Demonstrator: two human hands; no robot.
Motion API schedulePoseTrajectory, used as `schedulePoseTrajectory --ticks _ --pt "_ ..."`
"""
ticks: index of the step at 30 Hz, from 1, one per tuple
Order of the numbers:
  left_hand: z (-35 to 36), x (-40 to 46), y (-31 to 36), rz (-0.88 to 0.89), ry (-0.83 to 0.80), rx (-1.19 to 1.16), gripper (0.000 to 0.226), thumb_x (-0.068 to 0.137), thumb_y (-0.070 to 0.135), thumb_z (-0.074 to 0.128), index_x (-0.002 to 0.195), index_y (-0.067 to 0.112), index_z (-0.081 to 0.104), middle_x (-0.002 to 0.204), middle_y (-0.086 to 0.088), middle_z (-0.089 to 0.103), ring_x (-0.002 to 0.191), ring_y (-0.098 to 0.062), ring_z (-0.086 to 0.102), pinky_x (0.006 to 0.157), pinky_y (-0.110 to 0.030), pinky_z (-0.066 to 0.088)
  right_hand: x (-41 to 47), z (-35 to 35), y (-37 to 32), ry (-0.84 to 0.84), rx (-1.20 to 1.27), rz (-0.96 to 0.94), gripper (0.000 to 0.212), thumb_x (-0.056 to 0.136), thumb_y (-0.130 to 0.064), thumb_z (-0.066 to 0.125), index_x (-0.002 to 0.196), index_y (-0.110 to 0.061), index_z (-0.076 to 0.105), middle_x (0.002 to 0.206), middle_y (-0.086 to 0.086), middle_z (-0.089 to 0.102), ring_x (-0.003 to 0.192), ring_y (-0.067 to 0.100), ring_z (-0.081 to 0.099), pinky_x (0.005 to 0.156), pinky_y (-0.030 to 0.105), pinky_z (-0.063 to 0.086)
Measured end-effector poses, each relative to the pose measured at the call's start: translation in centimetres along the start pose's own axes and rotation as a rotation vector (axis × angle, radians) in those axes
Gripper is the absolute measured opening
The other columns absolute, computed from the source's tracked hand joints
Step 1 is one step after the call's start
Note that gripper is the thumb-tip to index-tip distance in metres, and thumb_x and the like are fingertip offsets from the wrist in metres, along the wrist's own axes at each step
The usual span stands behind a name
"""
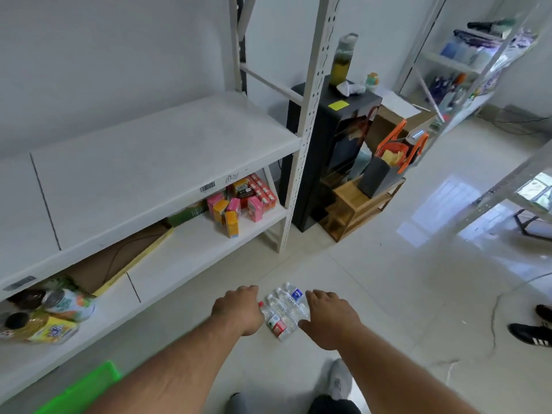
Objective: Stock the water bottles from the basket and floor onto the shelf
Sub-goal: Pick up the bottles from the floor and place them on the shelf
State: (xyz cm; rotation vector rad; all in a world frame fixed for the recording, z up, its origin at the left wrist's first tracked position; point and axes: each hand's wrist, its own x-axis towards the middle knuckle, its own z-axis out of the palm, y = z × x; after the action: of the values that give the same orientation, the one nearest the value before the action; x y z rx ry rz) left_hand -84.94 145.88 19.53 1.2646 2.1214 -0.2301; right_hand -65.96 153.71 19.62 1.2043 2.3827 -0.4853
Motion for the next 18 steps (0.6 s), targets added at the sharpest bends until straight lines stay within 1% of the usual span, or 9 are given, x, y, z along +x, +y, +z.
schedulePoseTrajectory --ticks 4,7,10,14,18 --pt "-0.4 3.0 1.8 -0.104 -0.008 -0.079 0.061 0.091 0.041 0.050 0.147 0.025 0.032 0.150 -0.001 0.042 0.130 -0.027 0.046 0.100 -0.040 0.041 4.9 -1.4 2.4 -0.043 -0.051 -0.125 0.073 0.093 -0.056 0.048 0.152 -0.018 0.030 0.153 0.002 0.041 0.138 0.027 0.039 0.109 0.039 0.036" --pt "0.5 5.4 3.4 -0.221 -0.049 -0.179 0.065 0.089 0.042 0.051 0.149 0.027 0.030 0.151 0.000 0.040 0.131 -0.026 0.046 0.099 -0.038 0.042 8.7 -1.8 5.3 -0.107 -0.088 -0.217 0.067 0.093 -0.055 0.046 0.149 -0.018 0.034 0.149 0.002 0.045 0.134 0.026 0.042 0.105 0.038 0.039" --pt "2.0 8.1 5.3 -0.321 -0.092 -0.290 0.069 0.088 0.045 0.050 0.151 0.028 0.027 0.154 0.002 0.037 0.135 -0.025 0.043 0.105 -0.037 0.040 12.9 -1.7 8.6 -0.193 -0.130 -0.294 0.065 0.094 -0.054 0.047 0.147 -0.017 0.036 0.146 0.002 0.047 0.131 0.027 0.044 0.103 0.038 0.041" --pt "5.3 12.4 6.7 -0.426 -0.115 -0.428 0.075 0.087 0.051 0.050 0.154 0.031 0.021 0.158 0.004 0.033 0.138 -0.023 0.041 0.108 -0.037 0.039 19.0 0.0 11.7 -0.279 -0.145 -0.345 0.066 0.095 -0.054 0.046 0.148 -0.017 0.034 0.146 0.004 0.047 0.129 0.026 0.045 0.103 0.039 0.042" --pt "11.4 18.7 5.9 -0.520 -0.124 -0.529 0.074 0.088 0.053 0.049 0.153 0.032 0.021 0.157 0.005 0.034 0.137 -0.021 0.042 0.107 -0.035 0.039 26.7 5.4 13.0 -0.347 -0.131 -0.373 0.065 0.095 -0.054 0.046 0.148 -0.018 0.035 0.146 0.003 0.047 0.131 0.026 0.045 0.105 0.039 0.041"
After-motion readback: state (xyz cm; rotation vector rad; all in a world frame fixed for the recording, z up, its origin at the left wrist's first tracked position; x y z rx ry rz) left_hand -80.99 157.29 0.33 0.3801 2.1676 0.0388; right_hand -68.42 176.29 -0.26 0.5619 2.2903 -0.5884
